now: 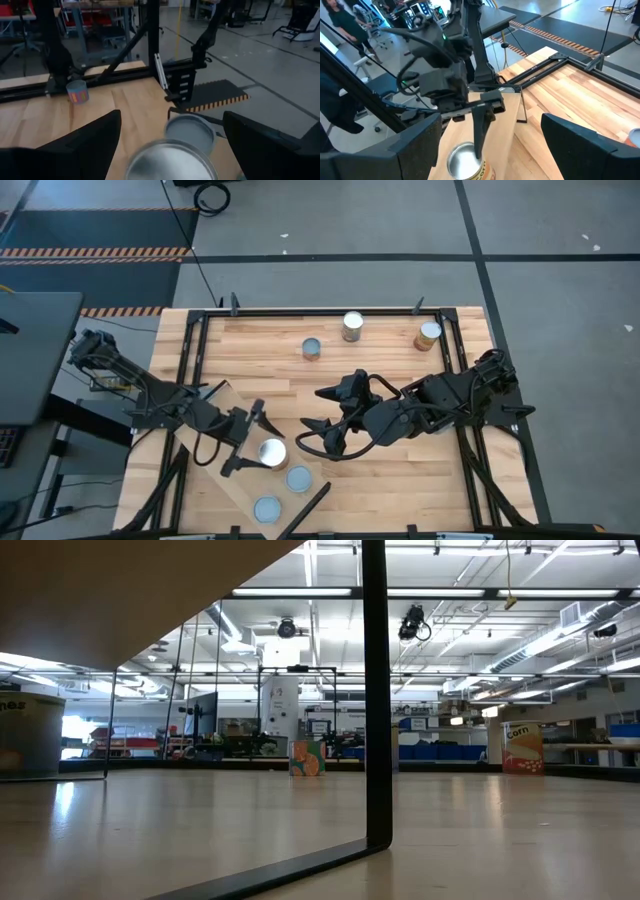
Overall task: Pick and place cans onto a shelf
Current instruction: Put the canned corn on the shelf aligned with the canned corn
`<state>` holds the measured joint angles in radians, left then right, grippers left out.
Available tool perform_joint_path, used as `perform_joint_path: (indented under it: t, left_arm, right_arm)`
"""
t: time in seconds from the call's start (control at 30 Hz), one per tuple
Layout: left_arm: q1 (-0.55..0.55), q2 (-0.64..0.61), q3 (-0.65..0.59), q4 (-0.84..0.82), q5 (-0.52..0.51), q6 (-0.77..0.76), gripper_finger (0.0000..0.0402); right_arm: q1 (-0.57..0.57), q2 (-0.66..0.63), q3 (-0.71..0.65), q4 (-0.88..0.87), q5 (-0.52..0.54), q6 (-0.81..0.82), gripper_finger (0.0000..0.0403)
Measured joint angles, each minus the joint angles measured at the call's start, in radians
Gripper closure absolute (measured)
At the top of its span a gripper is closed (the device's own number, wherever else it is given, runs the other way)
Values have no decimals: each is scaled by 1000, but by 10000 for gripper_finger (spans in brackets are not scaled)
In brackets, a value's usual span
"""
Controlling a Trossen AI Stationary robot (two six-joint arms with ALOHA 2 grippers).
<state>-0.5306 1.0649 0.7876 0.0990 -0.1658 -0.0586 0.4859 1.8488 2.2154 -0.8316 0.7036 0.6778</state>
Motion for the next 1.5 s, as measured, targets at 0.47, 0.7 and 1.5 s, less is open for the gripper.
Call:
perform_joint_path:
  t: [0.47, 0.7, 1.5]
  left_arm:
    - [2, -131, 254, -388, -128, -67, 51]
    - [94, -182, 253, -407, -197, -34, 53]
    - [701, -172, 252, -475, -15, -87, 54]
  right_arm:
    - [-241, -30, -56, -710, 124, 642, 54]
    - [-449, -78, -260, -703, 113, 677, 54]
    - [-866, -568, -1262, -515, 43, 1155, 54]
